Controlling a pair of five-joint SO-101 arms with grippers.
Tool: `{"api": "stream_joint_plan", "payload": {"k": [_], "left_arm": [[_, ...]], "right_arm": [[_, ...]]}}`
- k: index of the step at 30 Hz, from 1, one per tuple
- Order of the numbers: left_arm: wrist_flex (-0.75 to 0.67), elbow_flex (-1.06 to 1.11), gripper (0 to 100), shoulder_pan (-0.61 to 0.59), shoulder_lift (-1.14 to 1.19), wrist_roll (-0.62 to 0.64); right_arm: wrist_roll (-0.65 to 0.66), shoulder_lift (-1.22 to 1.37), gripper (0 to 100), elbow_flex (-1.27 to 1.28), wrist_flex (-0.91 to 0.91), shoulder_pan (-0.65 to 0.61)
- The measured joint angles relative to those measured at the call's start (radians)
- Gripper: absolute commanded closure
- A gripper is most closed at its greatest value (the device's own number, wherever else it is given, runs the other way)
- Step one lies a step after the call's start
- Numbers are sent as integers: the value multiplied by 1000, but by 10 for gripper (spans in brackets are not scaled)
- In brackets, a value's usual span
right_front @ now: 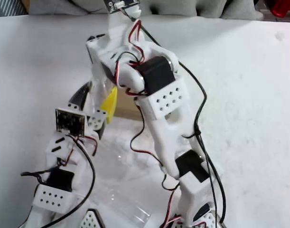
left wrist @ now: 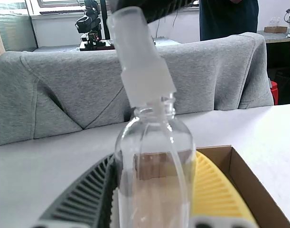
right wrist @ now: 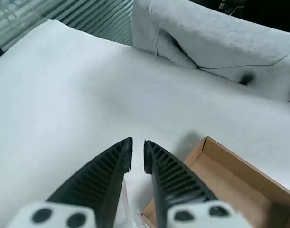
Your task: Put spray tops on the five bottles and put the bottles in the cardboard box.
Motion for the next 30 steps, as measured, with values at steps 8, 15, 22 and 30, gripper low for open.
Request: {"api": "stream_joint_plan", "payload": {"k": [8, 15, 22, 30], "left_arm": [[0, 2, 978, 5, 0, 0], [0, 2, 978, 5, 0, 0], [0, 2, 978, 3, 0, 0], [2, 3, 978, 3, 0, 0]], "right_arm": [[91, -3, 984, -20, 97, 2], [97, -3, 984, -98, 173, 2], [101, -3, 984, -137, 236, 2], [123, -20, 984, -158, 276, 2]]}}
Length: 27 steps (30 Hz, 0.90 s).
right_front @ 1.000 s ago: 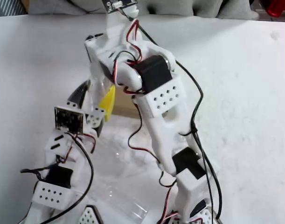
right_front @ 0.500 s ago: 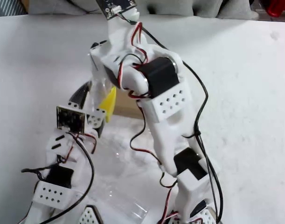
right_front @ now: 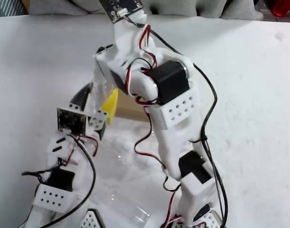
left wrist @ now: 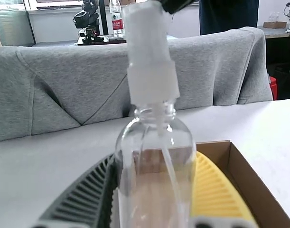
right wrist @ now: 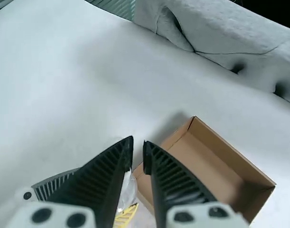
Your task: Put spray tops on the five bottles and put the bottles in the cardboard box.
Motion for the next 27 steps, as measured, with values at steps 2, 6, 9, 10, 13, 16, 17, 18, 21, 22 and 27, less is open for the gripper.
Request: {"api": "stream_joint_plan", "payload": {"k": [2, 6, 9, 10, 13, 16, 17, 18, 21, 22, 27], "left_arm": [[-2, -2, 978, -2, 0, 0], [-2, -2, 978, -3, 0, 0], [-2, -2, 978, -2, 0, 0], [-2, -2, 978, -2, 0, 0], [-2, -2, 978, -2, 0, 0], [-2, -2, 978, -2, 0, 0], [2, -3, 978, -2, 0, 0], [17, -11, 978, -2, 0, 0], [127, -84, 978, -2, 0, 0], [176, -120, 978, -2, 0, 0], [296, -255, 978, -3, 0, 41]], "right_arm": [[2, -28, 984, 0, 9, -2], [3, -112, 984, 29, 15, 9], [3, -190, 984, 92, 17, 43], [3, -222, 984, 124, 17, 61], [3, -338, 984, 252, 17, 115], [3, -479, 984, 430, 17, 129], [3, -526, 984, 497, 17, 127], [3, -572, 984, 569, 17, 126], [3, -692, 984, 772, -15, 130], [3, -730, 984, 836, -31, 130], [3, -913, 984, 1181, -157, 126]]}}
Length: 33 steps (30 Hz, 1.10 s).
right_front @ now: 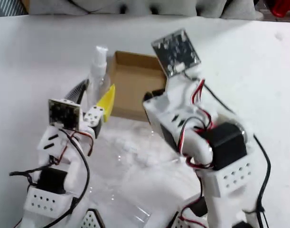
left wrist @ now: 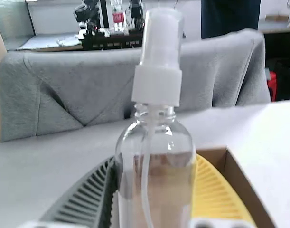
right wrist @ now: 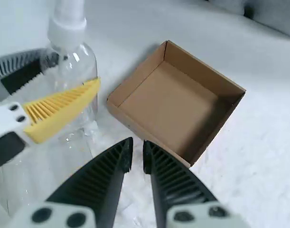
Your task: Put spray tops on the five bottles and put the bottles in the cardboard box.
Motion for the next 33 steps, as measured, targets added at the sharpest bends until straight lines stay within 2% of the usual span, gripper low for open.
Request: {"api": "stream_joint_plan", "payload": {"k": [5, 12, 16, 21, 29, 33], "left_arm": [[2, -71, 978, -17, 0, 130], [0, -135, 978, -20, 20, 152], [-8, -212, 978, -23, 163, 152], [-8, -299, 976, -23, 322, 152], [-8, -302, 977, -23, 351, 152], [11, -302, 977, -23, 345, 152]], "right_arm": [[2, -147, 984, 381, -269, -100], [0, -358, 984, 773, -629, -155], [0, -476, 984, 922, -770, -213], [0, -529, 984, 1076, -993, -226], [0, -539, 984, 1312, -1339, -242], [0, -543, 984, 1381, -1450, -247]]}}
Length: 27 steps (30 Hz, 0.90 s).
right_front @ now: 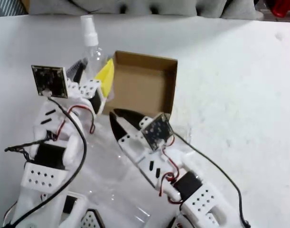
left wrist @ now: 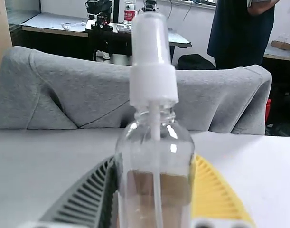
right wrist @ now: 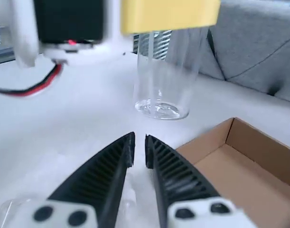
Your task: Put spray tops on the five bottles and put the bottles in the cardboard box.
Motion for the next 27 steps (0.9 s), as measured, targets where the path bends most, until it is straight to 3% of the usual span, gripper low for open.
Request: {"api": "stream_joint_plan", "payload": {"k": [13, 17, 23, 27], "left_arm": [[250, -2, 977, 97, -252, 0], [269, -2, 977, 115, -282, 0], [121, 52, 978, 80, -284, 0], [-15, 164, 978, 54, -282, 0]], "right_arm": [[0, -2, 984, 28, -51, -8], [0, -2, 984, 43, -51, -6], [0, -72, 984, 51, -46, -12], [0, -218, 984, 61, 69, -77]]}}
